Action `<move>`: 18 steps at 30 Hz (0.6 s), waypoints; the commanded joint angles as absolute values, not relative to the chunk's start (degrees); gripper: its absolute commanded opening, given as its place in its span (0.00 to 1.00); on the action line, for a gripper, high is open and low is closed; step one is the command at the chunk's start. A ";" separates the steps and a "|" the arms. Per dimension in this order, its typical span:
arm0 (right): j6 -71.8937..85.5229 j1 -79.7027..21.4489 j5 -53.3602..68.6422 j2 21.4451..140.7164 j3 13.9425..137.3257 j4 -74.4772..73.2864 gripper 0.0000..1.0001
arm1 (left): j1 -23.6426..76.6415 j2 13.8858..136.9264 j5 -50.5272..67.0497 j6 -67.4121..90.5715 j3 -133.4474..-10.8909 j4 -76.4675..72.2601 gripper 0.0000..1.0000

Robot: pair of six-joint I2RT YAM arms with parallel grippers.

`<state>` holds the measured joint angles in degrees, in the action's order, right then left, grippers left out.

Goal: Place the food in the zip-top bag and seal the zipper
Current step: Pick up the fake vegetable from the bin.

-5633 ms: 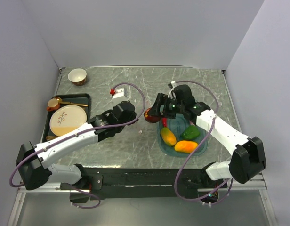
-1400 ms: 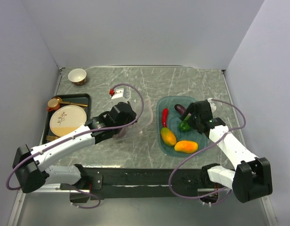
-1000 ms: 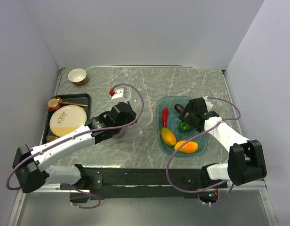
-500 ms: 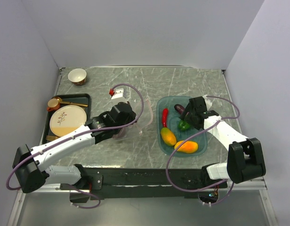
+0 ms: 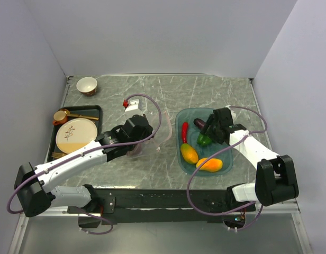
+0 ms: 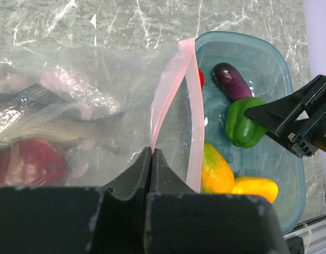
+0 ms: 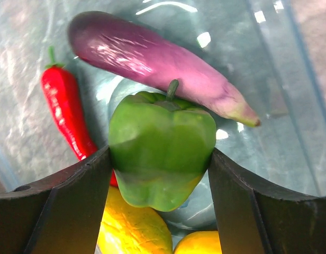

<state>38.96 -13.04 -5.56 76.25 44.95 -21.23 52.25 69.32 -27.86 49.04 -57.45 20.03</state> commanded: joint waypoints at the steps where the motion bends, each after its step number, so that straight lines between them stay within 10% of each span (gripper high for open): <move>1: 34.37 -12.92 -0.18 75.85 47.28 -18.98 0.41 | 52.03 68.82 -28.04 48.96 -59.33 19.60 0.01; 18: 31.03 -13.01 12.74 68.56 52.38 -20.30 0.39 | 52.03 70.75 -26.19 48.25 -60.56 18.81 0.01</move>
